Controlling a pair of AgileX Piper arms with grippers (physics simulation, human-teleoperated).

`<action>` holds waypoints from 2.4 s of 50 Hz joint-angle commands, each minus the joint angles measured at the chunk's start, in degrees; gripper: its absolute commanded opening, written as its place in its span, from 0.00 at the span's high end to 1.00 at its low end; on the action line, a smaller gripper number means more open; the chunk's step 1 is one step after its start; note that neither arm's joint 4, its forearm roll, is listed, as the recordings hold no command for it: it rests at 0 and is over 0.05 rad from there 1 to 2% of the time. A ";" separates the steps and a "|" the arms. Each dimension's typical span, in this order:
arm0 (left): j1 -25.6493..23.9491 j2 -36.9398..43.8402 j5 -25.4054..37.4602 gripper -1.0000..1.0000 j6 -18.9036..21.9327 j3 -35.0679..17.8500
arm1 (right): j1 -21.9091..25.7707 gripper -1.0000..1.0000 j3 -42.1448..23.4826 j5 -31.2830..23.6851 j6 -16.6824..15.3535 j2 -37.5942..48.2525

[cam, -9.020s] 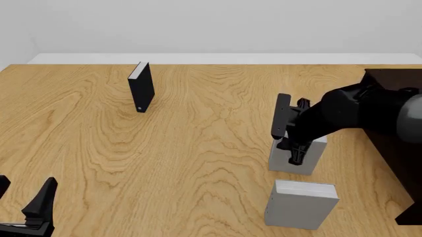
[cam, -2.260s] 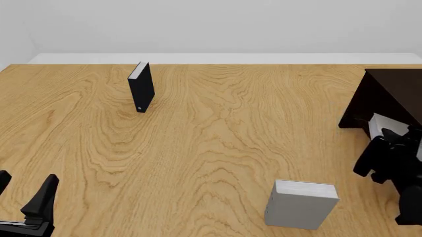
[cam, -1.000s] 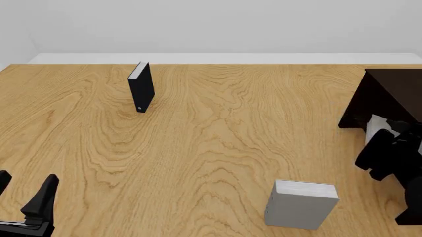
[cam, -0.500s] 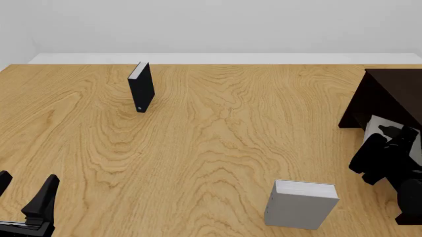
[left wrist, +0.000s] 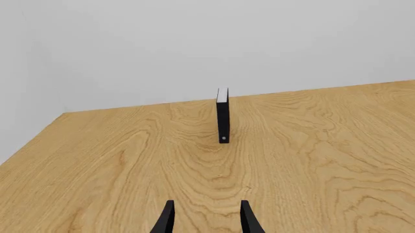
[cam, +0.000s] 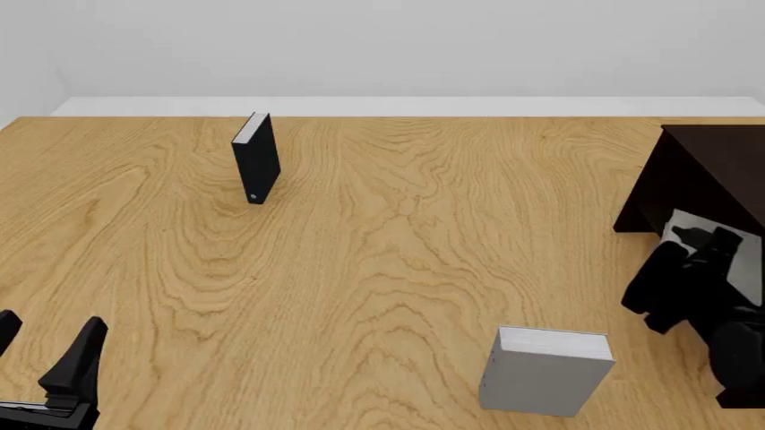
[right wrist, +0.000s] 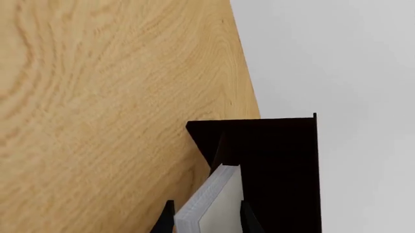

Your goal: Pick up the book on the right and place it on the cabinet shelf.

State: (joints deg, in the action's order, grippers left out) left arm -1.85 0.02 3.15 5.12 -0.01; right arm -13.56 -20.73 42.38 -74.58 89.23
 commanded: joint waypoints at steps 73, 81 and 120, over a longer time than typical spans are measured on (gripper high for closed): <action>-0.04 0.00 0.02 0.00 0.17 0.00 | 1.95 0.00 -0.96 -1.69 1.68 -0.93; -0.15 0.00 0.00 0.00 0.36 0.00 | 0.99 0.00 -0.29 -1.21 1.22 -1.09; -0.55 0.04 -0.32 0.00 0.54 0.00 | -3.82 0.00 2.59 -0.89 0.69 -5.37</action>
State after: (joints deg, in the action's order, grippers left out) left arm -2.49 0.05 2.92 5.74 -0.01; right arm -15.67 -18.79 40.89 -73.74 84.97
